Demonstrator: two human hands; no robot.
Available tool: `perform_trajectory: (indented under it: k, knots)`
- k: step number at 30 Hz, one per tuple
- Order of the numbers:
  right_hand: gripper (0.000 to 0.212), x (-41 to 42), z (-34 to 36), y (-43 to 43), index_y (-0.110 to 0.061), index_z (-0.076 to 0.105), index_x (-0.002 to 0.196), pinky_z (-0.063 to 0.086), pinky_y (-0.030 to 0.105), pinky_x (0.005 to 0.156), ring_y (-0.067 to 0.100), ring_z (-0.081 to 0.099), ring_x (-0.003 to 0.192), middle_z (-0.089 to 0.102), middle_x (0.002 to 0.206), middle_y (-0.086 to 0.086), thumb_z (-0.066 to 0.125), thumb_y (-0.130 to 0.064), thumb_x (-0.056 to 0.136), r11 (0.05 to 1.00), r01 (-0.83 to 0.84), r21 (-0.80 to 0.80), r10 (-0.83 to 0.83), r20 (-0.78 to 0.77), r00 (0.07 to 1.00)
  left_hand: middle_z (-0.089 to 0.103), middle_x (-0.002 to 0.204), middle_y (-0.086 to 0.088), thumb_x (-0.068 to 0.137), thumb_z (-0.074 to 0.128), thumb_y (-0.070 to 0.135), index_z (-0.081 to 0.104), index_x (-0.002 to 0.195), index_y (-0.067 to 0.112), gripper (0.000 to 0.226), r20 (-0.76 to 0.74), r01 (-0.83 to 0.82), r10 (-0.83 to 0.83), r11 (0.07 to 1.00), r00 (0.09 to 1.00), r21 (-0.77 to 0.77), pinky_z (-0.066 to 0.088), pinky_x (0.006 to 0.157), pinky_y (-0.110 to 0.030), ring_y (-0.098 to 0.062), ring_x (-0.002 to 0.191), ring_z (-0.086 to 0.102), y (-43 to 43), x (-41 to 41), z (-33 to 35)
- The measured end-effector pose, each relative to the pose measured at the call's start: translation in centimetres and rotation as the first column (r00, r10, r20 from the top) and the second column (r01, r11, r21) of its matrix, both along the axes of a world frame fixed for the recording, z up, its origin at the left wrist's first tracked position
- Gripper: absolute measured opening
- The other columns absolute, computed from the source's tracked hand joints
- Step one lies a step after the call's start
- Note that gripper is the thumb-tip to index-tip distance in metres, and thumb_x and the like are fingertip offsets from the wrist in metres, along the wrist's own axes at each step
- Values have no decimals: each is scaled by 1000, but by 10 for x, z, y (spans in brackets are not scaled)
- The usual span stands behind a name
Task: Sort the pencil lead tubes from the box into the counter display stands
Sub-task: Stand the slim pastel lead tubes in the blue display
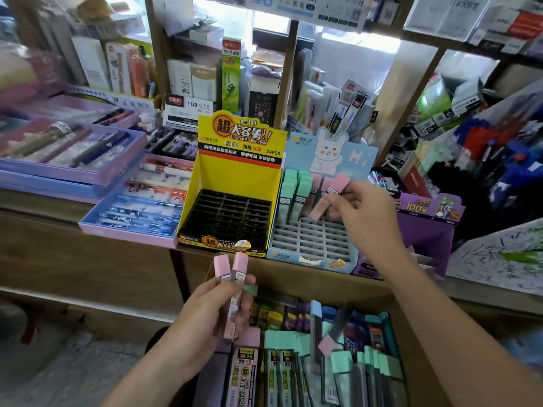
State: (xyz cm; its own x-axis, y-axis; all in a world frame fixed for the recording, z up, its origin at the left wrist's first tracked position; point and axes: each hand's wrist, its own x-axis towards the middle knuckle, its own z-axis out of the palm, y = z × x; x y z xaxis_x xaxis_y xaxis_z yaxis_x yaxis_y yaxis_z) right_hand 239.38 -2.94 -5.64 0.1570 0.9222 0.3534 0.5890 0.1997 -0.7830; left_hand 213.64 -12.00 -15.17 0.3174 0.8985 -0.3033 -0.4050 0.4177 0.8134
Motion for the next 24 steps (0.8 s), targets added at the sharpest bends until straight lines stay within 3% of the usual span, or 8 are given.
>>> perform_trajectory:
  k: [3, 7, 11, 14, 19, 24]
  knots:
    - [7, -2, -3, 10, -14, 72, 92, 58, 17, 65, 9, 71, 69, 73, 81, 1, 69, -11, 97, 1000, 3, -6, -3, 65, 998, 56, 72, -10, 100, 56, 20, 74, 107, 8, 24, -60, -7, 8, 1000, 998, 13, 40, 46, -27, -17, 51, 46, -1, 2, 1]
    - [36, -4, -6, 15, -35, 60, 77, 55, 12, 63, 7, 71, 69, 69, 77, -9, 67, -7, 98, 1000, -9, -20, 11, 126, 992, 58, 73, -10, 101, 55, 22, 75, 109, 8, 25, -90, -14, 16, 1000, 996, 24, 39, 47, -26, -17, 53, 47, -3, 3, 4]
    - [27, -4, -11, 20, -29, 62, 83, 55, 13, 66, 8, 71, 74, 69, 82, -7, 64, -8, 100, 998, -16, -62, 24, 130, 991, 59, 74, -10, 101, 55, 21, 73, 114, 6, 26, -95, -27, 29, 999, 995, 23, 38, 48, -27, -18, 53, 47, -4, 4, 7]
    - [15, -2, -11, 24, -16, 66, 88, 54, 10, 64, 4, 70, 74, 70, 85, -3, 64, -9, 100, 997, -10, -76, 20, 129, 991, 59, 73, -10, 101, 56, 21, 74, 112, 6, 26, -103, -28, 31, 999, 994, 25, 37, 49, -27, -18, 54, 47, -4, 4, 9]
    - [30, -2, -8, 27, -25, 59, 76, 61, 33, 74, 14, 72, 77, 68, 78, -5, 62, -9, 101, 995, -16, -95, 33, 175, 984, 60, 74, -9, 102, 56, 22, 75, 112, 8, 26, -106, -12, 13, 1000, 994, 11, 39, 49, -25, -17, 55, 48, -4, 4, 10]
    - [21, -3, -6, 28, -16, 64, 82, 62, 48, 81, 20, 72, 81, 68, 79, -1, 61, -8, 101, 992, -43, -116, 61, 161, 985, 62, 77, -9, 102, 56, 24, 77, 110, 14, 25, -147, 1, 6, 999, 989, 53, 39, 51, -25, -15, 56, 49, -4, 4, 9]
